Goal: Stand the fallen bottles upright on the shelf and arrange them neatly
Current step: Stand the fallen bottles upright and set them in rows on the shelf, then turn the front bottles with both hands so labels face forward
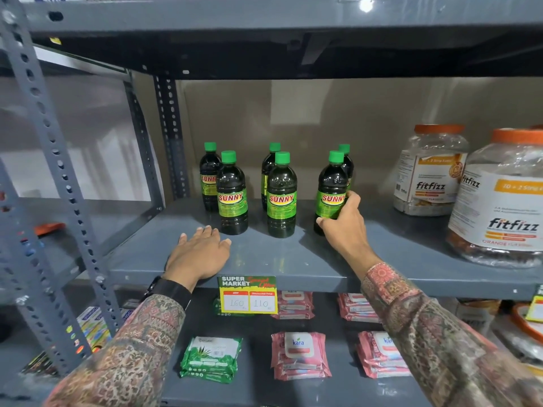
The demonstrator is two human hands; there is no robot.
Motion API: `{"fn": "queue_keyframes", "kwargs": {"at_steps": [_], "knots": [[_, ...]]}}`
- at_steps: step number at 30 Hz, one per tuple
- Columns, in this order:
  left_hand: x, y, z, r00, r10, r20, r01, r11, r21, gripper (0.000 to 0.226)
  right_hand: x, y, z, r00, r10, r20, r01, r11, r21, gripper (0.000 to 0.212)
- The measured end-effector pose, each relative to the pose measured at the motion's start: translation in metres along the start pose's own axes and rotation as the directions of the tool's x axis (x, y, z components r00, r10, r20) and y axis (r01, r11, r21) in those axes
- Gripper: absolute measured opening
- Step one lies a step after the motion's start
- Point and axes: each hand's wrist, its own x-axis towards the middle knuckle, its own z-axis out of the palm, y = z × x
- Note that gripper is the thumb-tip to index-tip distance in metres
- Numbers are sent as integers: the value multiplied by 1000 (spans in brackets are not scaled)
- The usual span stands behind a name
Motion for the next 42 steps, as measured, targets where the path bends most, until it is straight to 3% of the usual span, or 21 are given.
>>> {"fn": "queue_keyframes", "kwargs": {"at_steps": [7, 11, 13, 15, 17, 19, 20, 22, 26, 29, 33, 42], "knots": [[-3, 2, -2, 1000, 21, 6, -21, 1000, 5, 71, -5, -6, -3, 962, -117, -247, 116, 993, -17, 64], [-5, 3, -4, 999, 27, -19, -28, 999, -29, 71, -11, -13, -11, 870, -250, -426, 236, 968, -85, 42], [-7, 2, -5, 998, 23, -50, -28, 995, -98, 70, -16, -19, -12, 819, -360, -448, 351, 930, -105, 32], [-7, -1, -6, 997, -22, -77, 1, 965, -261, 71, -28, -28, -6, 774, -508, -378, 512, 854, -99, 25], [-3, -4, -16, 994, -89, -67, 35, 816, -577, 71, -43, -45, 11, 783, -590, -195, 596, 802, -34, 23], [3, -2, -29, 993, -91, -71, -15, 504, -863, 65, -54, -68, 36, 856, -512, 69, 509, 859, 57, 28], [5, -1, -36, 994, -81, -78, -42, 371, -928, 64, -57, -79, 51, 882, -423, 206, 412, 906, 96, 33], [9, -1, -45, 996, -41, -84, -71, 241, -968, 66, -58, -96, 77, 879, -259, 400, 200, 962, 184, 53], [24, -1, -42, 992, 75, -101, -116, 237, -965, 64, -41, -103, 109, 902, -142, 408, 101, 988, 120, 72], [34, 4, -39, 991, 72, -115, -128, 201, -971, 56, -25, -100, 122, 904, -51, 425, 21, 997, 75, 83], [41, 7, -38, 988, 83, -133, -146, 170, -975, 37, -14, -95, 138, 910, -31, 414, 11, 999, 50, 78], [30, -1, -40, 986, 101, -131, -152, 247, -957, 42, -23, -92, 143, 932, -78, 353, 66, 997, 46, 74]]}}
